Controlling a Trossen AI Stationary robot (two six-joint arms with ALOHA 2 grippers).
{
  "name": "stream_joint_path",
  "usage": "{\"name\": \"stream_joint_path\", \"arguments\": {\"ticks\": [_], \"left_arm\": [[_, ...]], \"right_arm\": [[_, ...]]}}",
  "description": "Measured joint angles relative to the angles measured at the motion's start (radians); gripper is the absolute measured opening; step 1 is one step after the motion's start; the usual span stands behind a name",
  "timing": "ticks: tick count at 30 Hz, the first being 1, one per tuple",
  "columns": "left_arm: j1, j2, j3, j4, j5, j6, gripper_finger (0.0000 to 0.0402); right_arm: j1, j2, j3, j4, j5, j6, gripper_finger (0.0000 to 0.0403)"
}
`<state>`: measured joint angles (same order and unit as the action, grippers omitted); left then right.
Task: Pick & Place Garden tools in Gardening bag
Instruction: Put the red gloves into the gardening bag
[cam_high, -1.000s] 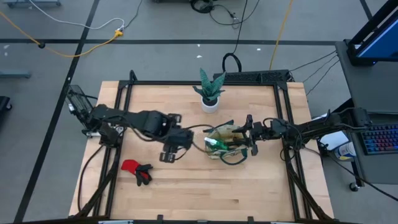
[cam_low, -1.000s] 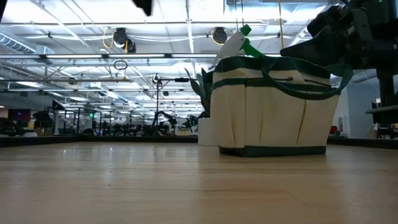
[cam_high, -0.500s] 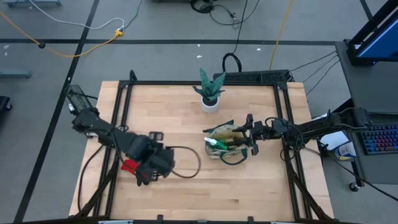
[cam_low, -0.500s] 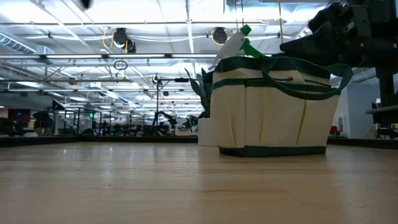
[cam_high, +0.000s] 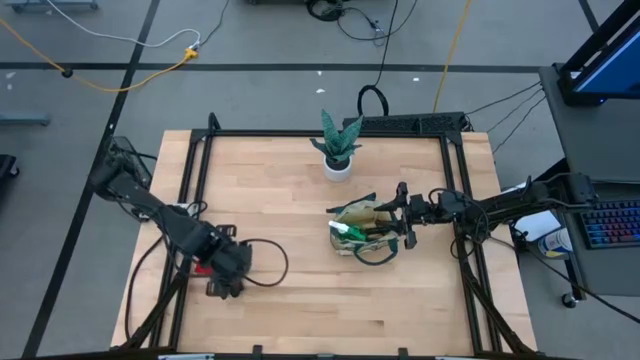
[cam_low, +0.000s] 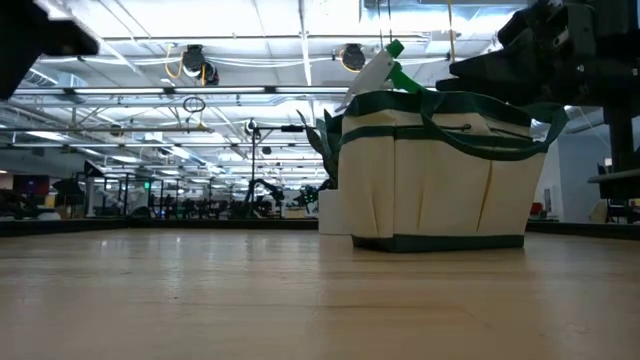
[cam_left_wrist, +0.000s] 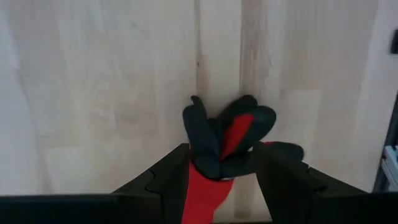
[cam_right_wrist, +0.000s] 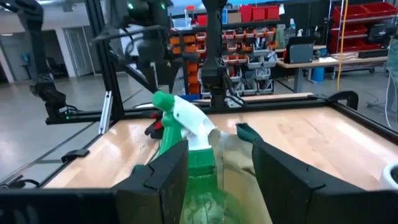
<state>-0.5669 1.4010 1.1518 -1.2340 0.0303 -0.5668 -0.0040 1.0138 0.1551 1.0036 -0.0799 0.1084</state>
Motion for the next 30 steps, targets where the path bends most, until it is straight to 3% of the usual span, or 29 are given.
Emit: {"name": "stream_joint_path", "arguments": {"ticks": [12,26,30], "left_arm": [[-0.045,-0.140,-0.372,0.202,0.179,-0.097,0.0181],[-0.065,-0.142,-0.488,0.332,0.108,-0.026,0.0180],[-0.064,-0.141,-0.512,0.373,0.099,-0.003,0.0141]], "right_arm": [[0.000,0.000,0.000,-0.013,0.000,0.004,0.0169],[0.000,0.000,0.000,-0.015,0.000,0.018,0.0169],[0.000,0.000,0.000,-0.015,0.001,0.018,0.0169]]}}
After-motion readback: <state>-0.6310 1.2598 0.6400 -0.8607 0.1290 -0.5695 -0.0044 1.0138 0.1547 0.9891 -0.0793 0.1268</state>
